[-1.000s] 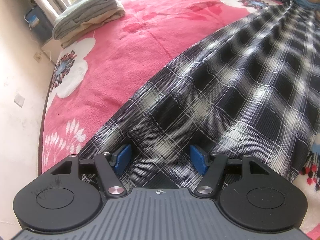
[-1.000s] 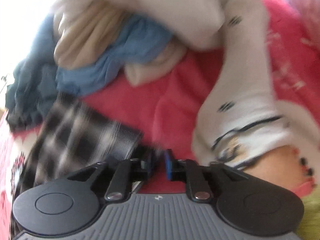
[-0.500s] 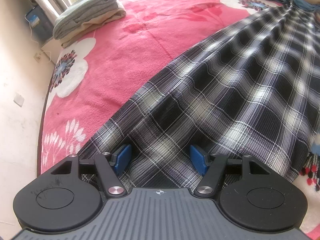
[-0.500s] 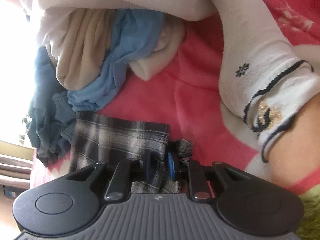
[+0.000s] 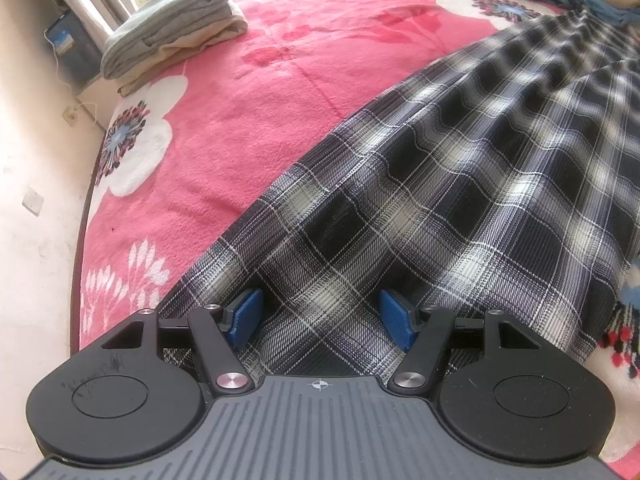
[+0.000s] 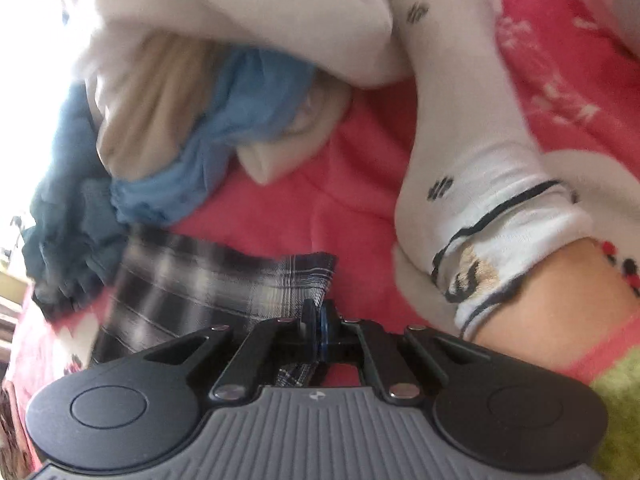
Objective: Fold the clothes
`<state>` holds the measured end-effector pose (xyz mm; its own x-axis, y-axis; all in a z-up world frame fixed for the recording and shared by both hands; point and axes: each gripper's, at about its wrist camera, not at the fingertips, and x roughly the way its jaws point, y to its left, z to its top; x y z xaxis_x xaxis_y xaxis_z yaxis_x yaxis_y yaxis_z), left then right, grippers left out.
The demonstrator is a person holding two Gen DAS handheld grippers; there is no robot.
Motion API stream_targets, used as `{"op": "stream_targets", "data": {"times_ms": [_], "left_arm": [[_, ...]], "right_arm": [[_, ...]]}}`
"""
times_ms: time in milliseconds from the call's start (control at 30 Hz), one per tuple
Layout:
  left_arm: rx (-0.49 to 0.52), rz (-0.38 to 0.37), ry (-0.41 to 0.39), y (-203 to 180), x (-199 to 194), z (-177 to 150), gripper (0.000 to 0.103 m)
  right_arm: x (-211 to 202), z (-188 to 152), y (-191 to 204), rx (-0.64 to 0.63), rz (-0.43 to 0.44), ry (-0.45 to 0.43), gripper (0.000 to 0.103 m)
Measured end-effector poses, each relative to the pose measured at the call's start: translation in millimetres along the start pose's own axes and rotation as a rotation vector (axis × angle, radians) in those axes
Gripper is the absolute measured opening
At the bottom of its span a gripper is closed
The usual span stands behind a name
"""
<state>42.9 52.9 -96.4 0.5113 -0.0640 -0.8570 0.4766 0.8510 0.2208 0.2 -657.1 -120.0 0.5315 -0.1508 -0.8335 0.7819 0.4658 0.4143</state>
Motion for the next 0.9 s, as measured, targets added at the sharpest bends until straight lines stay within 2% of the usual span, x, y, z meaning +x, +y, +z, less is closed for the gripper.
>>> {"op": "stream_targets", "data": {"times_ms": [67,133,167,233,300,333,400,500,600,633,667,733,767,800,900], "left_arm": [[-0.003,0.0,-0.001,0.2,0.2,-0.4,0.065],[-0.004,0.001,-0.001,0.0,0.2,-0.3,0.065],[-0.004,0.001,-0.001,0.0,0.2,-0.3,0.065],[-0.005,0.001,0.0,-0.2,0.1,-0.3,0.065],[-0.004,0.001,0.001,-0.5,-0.1,0.1,0.065],[-0.003,0.002,0.004,-0.8,-0.1,0.5,0.065],[0.001,0.005,0.01,-1.3,-0.2,1.6,0.065],[0.008,0.013,0.019,-2.6,-0.6,3.0,0.065],[0.009,0.02,0.024,-3.6,-0.5,3.5,0.065],[0.008,0.02,0.025,-3.7,-0.4,3.4,0.065],[0.007,0.021,0.026,-3.8,-0.4,3.4,0.065],[0.004,0.02,0.03,-3.3,0.2,3.8,0.066],[0.002,0.019,0.032,-3.1,0.4,4.2,0.066],[0.002,0.019,0.035,-3.0,0.5,4.6,0.066],[0.004,0.02,0.041,-3.2,0.7,5.6,0.066]], "right_arm": [[-4.2,1.2,-4.0,0.017,0.001,-0.008,0.005],[-13.6,2.6,-3.6,0.001,-0.023,-0.053,0.019],[-21.4,2.8,-1.1,-0.028,-0.057,-0.095,0.019],[-42.1,-0.1,11.1,-0.144,-0.092,-0.204,0.019],[-58.3,-9.7,35.3,-0.313,-0.036,-0.277,0.019],[-61.3,-16.9,49.5,-0.397,0.017,-0.282,0.019],[-59.4,-33.7,79.1,-0.555,0.119,-0.256,0.019],[-39.1,-68.0,126.7,-0.78,0.252,-0.151,0.019],[-15.4,-107.9,160.0,-0.976,0.438,0.026,0.019],[-7.5,-120.5,166.7,-1.047,0.496,0.099,0.015],[0.5,-126.6,168.8,-1.102,0.507,0.113,0.015],[17.0,-130.7,168.2,-1.189,0.486,0.074,0.012],[26.1,-119.9,164.7,-1.166,0.478,0.045,0.009],[35.0,-99.6,159.2,-1.089,0.456,0.014,0.0],[54.1,-34.2,135.4,-0.799,0.267,-0.129,0.0]]}}
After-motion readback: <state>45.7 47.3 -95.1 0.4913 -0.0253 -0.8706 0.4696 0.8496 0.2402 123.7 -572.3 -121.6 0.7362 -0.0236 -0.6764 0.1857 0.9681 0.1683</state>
